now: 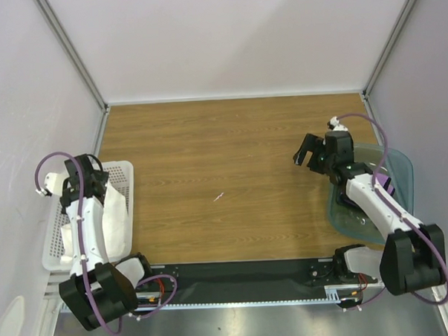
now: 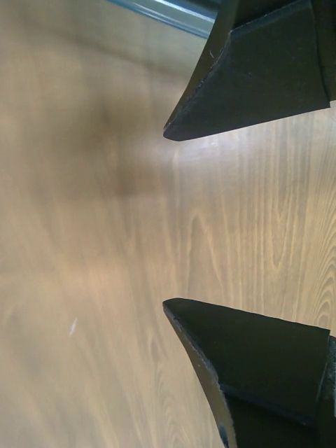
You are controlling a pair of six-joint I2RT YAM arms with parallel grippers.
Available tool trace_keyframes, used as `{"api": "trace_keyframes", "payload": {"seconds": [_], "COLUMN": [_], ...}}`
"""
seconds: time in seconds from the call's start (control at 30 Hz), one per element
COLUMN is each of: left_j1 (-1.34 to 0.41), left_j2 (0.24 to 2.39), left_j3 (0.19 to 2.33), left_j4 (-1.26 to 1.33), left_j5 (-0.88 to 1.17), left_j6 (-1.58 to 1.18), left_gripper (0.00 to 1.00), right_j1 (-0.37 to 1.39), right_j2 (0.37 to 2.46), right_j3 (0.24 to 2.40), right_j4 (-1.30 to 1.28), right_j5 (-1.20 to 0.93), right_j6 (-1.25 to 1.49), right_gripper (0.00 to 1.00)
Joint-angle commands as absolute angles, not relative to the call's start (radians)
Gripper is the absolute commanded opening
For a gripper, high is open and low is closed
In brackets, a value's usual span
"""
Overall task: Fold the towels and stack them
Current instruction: Grab crumpled towel
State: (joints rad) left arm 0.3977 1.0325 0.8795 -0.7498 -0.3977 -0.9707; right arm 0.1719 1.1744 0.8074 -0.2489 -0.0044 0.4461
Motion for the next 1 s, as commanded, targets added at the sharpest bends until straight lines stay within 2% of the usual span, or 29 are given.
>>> {"api": "trace_keyframes", "payload": {"seconds": [0.0,0.27,0.5,0.63,0.8,0.97], "left_j1": [0.408,0.410,0.408,0.410,0.410,0.408], "left_j2": [1.037,1.025,1.037,1.043,1.100,1.262], "left_j3": [0.851,0.799,0.744,0.707,0.681,0.736], "left_j4": [-0.721,-0.744,-0.764,-0.713,-0.615,-0.597], "left_j5": [-0.402,-0.431,-0.483,-0.474,-0.465,-0.485], "left_j6": [-1.003,-1.104,-1.180,-1.193,-1.172,-1.124], "left_gripper": [1.00,1.00,1.00,1.00,1.00,1.00], "right_j1": [0.160,0.112,0.035,0.035,0.041,0.092], "right_j2": [1.218,1.216,1.181,1.125,1.074,1.054], "right_j3": [0.764,0.649,0.660,0.684,0.735,0.828], "right_j4": [-0.163,-0.357,-0.528,-0.531,-0.483,-0.454], "right_j5": [0.012,0.035,0.132,0.104,-0.078,-0.074], "right_j6": [0.560,0.676,0.673,0.629,0.539,0.491], "right_gripper": [1.00,1.00,1.00,1.00,1.00,0.99]}}
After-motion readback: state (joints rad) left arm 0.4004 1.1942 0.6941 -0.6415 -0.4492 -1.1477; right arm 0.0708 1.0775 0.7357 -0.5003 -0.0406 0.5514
